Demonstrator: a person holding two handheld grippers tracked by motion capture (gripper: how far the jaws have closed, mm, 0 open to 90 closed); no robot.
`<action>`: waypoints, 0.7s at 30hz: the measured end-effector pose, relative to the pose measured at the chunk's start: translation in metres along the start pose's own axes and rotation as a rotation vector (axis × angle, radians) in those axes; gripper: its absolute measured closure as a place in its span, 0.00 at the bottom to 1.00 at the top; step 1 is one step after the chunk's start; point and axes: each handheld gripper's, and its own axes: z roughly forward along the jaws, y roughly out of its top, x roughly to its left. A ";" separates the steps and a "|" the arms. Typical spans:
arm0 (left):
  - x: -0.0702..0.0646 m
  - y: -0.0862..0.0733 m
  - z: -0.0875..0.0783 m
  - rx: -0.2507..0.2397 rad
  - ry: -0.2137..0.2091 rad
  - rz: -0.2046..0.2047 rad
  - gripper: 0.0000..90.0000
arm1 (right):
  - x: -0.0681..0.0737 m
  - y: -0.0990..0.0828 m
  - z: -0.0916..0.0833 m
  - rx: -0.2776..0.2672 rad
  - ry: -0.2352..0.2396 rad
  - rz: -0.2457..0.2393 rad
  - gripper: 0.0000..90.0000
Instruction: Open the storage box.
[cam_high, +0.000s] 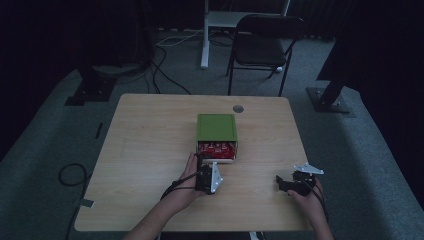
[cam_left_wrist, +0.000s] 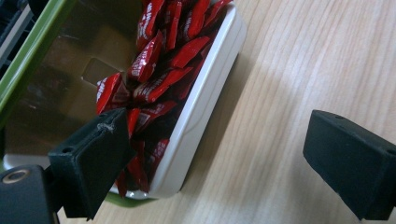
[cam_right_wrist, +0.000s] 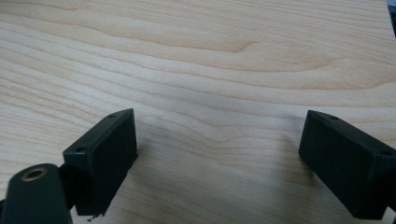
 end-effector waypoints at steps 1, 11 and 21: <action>0.000 0.000 0.001 0.005 0.006 0.012 0.14 | 0.000 0.000 0.000 0.000 0.000 0.000 0.12; 0.001 0.003 0.007 0.014 0.004 0.080 0.31 | 0.000 0.000 0.000 0.000 0.000 0.000 0.12; -0.001 0.002 0.012 0.045 0.055 0.157 0.46 | 0.000 0.000 0.000 0.000 0.000 0.000 0.12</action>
